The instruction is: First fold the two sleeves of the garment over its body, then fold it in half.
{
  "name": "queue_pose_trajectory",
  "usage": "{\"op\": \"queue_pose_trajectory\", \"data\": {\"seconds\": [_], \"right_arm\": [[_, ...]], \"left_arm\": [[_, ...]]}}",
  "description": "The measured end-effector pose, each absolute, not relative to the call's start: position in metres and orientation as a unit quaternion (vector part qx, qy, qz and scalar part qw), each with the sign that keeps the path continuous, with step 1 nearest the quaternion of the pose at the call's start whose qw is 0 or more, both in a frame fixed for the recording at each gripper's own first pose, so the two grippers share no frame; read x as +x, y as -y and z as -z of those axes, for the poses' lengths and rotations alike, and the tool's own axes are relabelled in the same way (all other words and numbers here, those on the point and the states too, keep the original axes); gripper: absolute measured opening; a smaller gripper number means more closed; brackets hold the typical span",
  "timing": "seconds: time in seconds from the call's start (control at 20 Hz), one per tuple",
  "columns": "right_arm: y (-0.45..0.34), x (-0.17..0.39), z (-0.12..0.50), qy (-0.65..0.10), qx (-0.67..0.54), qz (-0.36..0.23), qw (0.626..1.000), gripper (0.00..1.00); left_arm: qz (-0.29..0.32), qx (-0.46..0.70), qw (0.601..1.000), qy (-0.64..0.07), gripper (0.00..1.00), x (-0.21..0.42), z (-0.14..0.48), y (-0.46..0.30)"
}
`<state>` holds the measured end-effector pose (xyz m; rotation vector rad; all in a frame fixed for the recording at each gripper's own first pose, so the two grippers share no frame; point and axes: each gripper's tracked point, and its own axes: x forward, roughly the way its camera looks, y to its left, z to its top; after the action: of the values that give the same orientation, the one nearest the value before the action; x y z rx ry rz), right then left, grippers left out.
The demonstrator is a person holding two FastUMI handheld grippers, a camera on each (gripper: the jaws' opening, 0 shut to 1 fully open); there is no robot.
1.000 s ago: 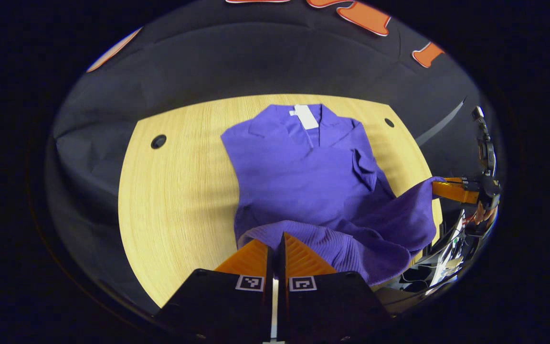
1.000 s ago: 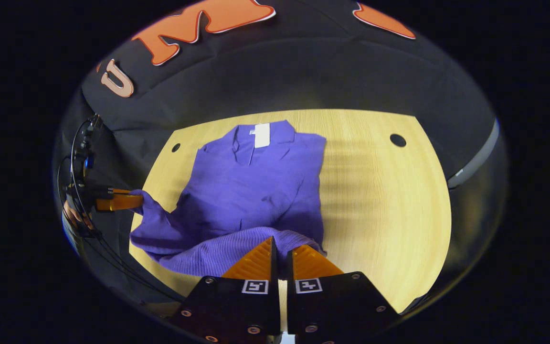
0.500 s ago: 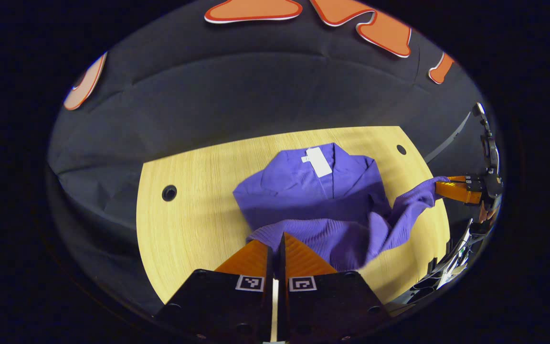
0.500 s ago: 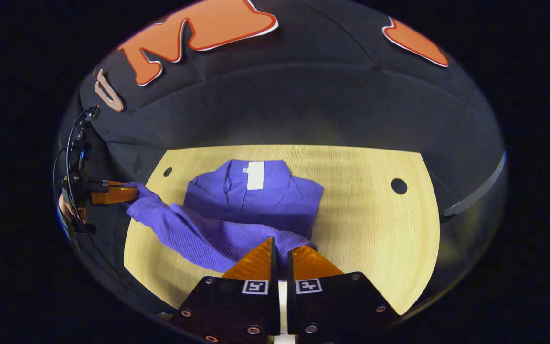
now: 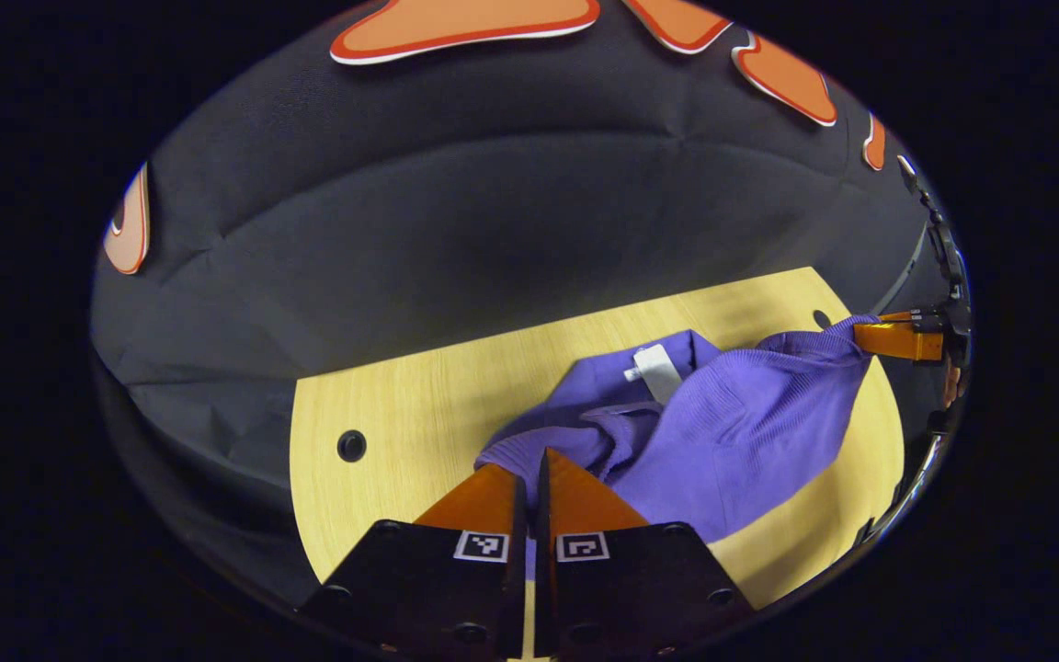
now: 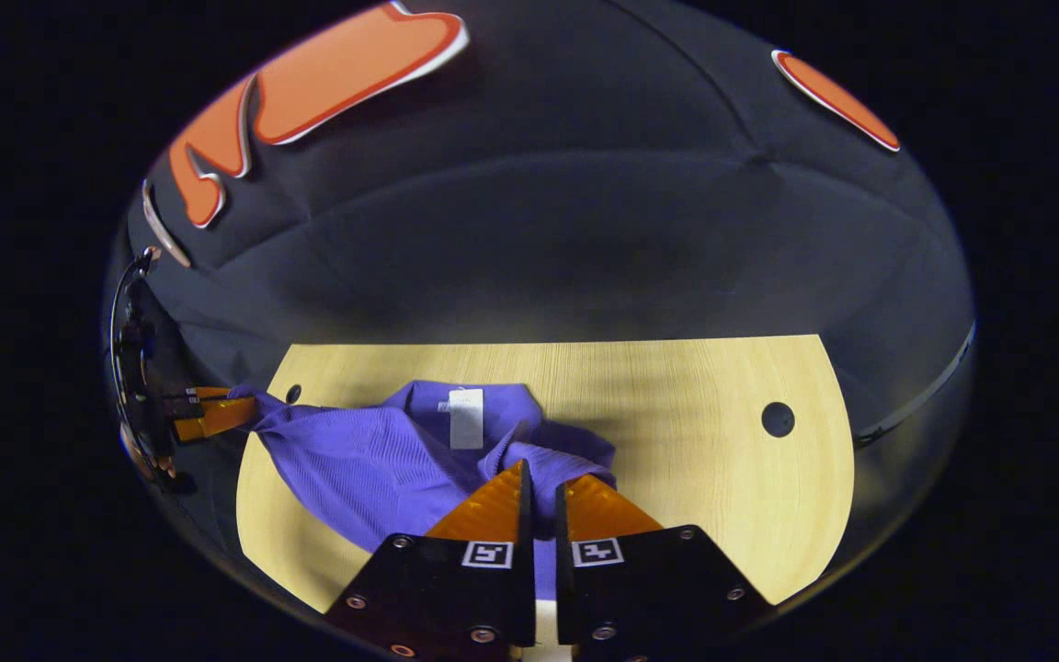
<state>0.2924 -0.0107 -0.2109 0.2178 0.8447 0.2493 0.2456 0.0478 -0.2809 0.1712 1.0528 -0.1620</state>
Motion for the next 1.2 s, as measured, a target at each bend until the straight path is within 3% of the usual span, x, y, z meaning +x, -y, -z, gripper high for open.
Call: {"op": "queue_pose_trajectory", "data": {"seconds": [0.15, 0.2, 0.25, 0.3, 0.35, 0.4, 0.45, 0.5, 0.55, 0.6, 0.65, 0.8, 0.95, 1.2], "right_arm": [[0.004, 0.311, 0.21, -0.383, 0.127, -0.111, 0.908, 0.19], [0.007, 0.315, 0.208, -0.374, 0.128, -0.104, 0.912, 0.4], [0.009, 0.319, 0.206, -0.365, 0.128, -0.1, 0.917, 0.33], [0.012, 0.322, 0.203, -0.357, 0.124, -0.097, 0.921, 0.34], [0.016, 0.321, 0.2, -0.351, 0.12, -0.095, 0.924, 0.49], [0.019, 0.318, 0.197, -0.347, 0.114, -0.093, 0.926, 0.47], [0.023, 0.314, 0.194, -0.345, 0.107, -0.09, 0.928, 0.61], [0.025, 0.311, 0.189, -0.34, 0.101, -0.09, 0.931, 0.66], [0.027, 0.309, 0.184, -0.332, 0.095, -0.088, 0.934, 0.69], [0.028, 0.306, 0.176, -0.323, 0.09, -0.088, 0.938, 0.65], [0.03, 0.302, 0.17, -0.313, 0.085, -0.087, 0.942, 0.77], [0.03, 0.286, 0.141, -0.284, 0.069, -0.087, 0.952, 0.9], [0.026, 0.269, 0.105, -0.236, 0.055, -0.086, 0.966, 0.96], [0.024, 0.235, 0.04, -0.157, 0.044, -0.078, 0.984, 0.95]], "left_arm": [[0.052, 0.087, 0.882, -0.459, 0.12, 0.264, 0.283, -0.052], [0.034, 0.098, 0.894, -0.436, 0.05, 0.275, 0.278, -0.061], [0.019, 0.105, 0.908, -0.405, 0.24, 0.285, 0.271, -0.066], [0.009, 0.108, 0.92, -0.377, 0.26, 0.293, 0.26, -0.069], [0.013, 0.101, 0.928, -0.359, 0.36, 0.296, 0.25, -0.064], [0.013, 0.1, 0.933, -0.347, 0.39, 0.295, 0.243, -0.062], [0.008, 0.1, 0.936, -0.337, 0.43, 0.297, 0.241, -0.06], [0.006, 0.099, 0.937, -0.335, 0.43, 0.294, 0.242, -0.058], [0.005, 0.094, 0.94, -0.328, 0.51, 0.293, 0.243, -0.055], [0.006, 0.087, 0.942, -0.323, 0.58, 0.291, 0.243, -0.05], [0.003, 0.081, 0.946, -0.314, 0.73, 0.286, 0.241, -0.049], [-0.002, 0.067, 0.954, -0.292, 0.95, 0.269, 0.215, -0.056], [-0.001, 0.053, 0.965, -0.258, 0.99, 0.249, 0.176, -0.055], [-0.001, 0.024, 0.981, -0.19, 0.99, 0.216, 0.109, -0.046]]}}
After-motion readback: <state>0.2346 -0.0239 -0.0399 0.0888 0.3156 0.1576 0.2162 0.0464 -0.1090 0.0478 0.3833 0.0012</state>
